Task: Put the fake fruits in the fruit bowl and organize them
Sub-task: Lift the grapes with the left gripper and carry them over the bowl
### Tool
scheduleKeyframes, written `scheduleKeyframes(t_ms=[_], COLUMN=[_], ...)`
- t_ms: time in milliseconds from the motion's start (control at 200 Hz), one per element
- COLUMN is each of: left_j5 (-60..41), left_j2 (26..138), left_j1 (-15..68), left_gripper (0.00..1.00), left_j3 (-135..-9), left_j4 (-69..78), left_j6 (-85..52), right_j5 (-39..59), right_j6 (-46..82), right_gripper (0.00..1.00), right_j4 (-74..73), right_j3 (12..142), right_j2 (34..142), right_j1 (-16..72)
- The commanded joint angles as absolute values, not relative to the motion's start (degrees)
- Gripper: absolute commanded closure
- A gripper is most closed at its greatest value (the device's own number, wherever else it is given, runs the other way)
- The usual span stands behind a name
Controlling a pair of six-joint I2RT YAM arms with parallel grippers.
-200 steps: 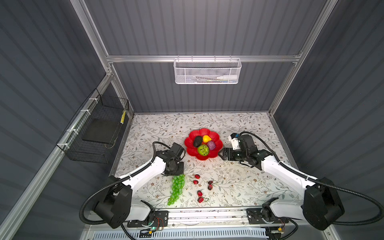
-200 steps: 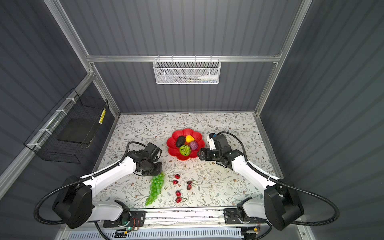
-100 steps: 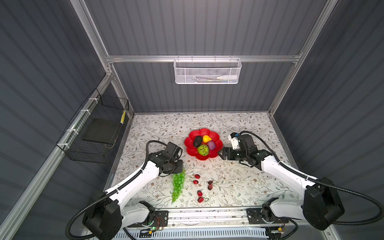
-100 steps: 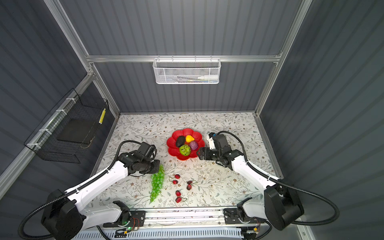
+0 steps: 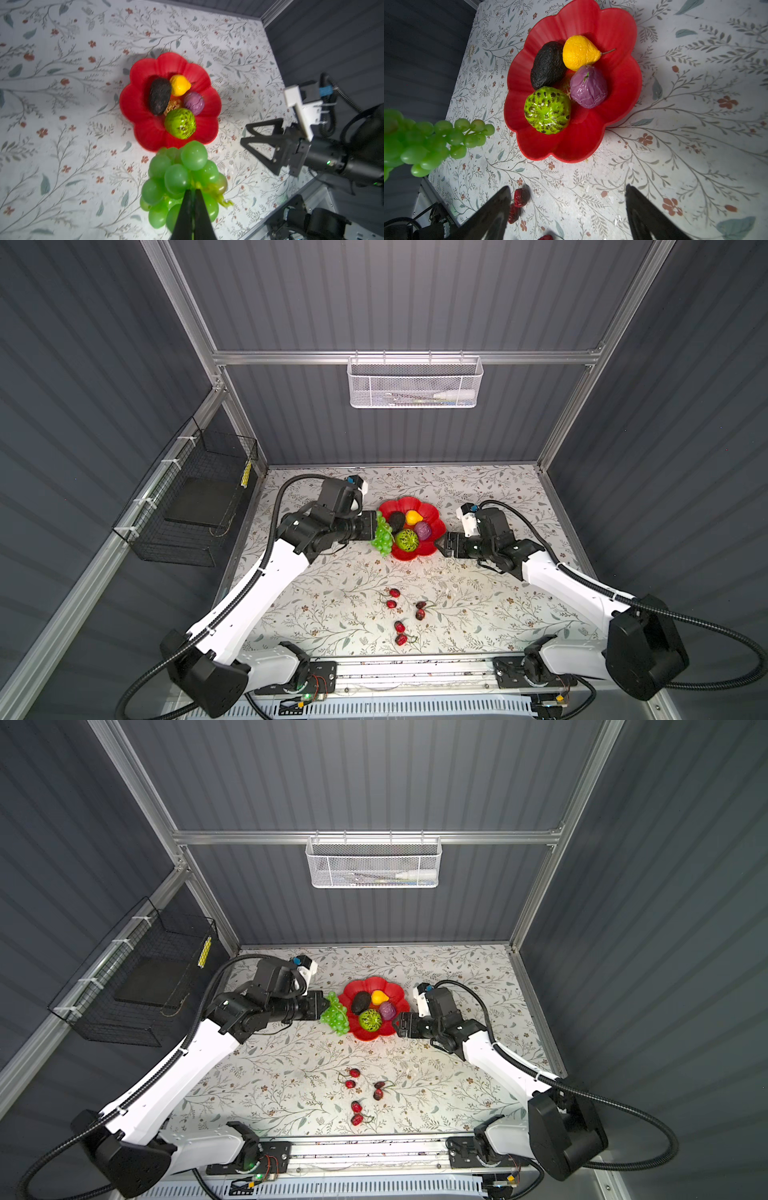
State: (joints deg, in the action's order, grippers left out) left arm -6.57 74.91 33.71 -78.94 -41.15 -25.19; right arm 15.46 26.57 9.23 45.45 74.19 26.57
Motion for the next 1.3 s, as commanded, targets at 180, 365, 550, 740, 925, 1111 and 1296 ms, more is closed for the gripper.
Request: scheduleKeyframes(t_ms=[180, 365, 550, 740, 925, 1111, 1296], left_j5=[-16.1, -18.4, -20.6, -20.1, -14.3, -12.2, -12.2], left_j2=[87.0, 89.8, 91.3, 90.7, 87.6, 85.7, 85.4], left_j1=[33.9, 33.9, 33.9, 33.9, 33.8, 32.1, 28.7], left_gripper=[1.0, 1.0, 1.0, 1.0, 1.0, 1.0, 1.0], left_j3=[-86.3, -82.9, -78.1, -74.8, -72.8, -70.2, -68.5], left_j4=[-30.5, -21.7, -17.3, -16.4, -20.7, -22.8, -22.8], left_j6=[-24.3, -27.5, -29.6, -30.2, -27.7, -26.4, -25.9], right_j5=[13.9, 14.1, 13.9, 14.0, 15.4, 16.5, 17.0], right_j6=[23.8, 24.1, 23.8, 23.6, 24.6, 24.0, 23.9], right_gripper=[0.13, 0.13, 0.13, 0.13, 0.12, 0.12, 0.13], right_j4=[13.3, 14.4, 15.3, 15.6, 13.9, 14.0, 13.9], right_j3=[47.8, 47.3, 46.5, 46.6, 46.7, 48.6, 49.5], right_j2=[70.9, 70.5, 69.3, 69.6, 71.0, 73.1, 74.3], right_j1=[26.8, 26.8, 26.7, 26.7, 26.7, 26.7, 26.8])
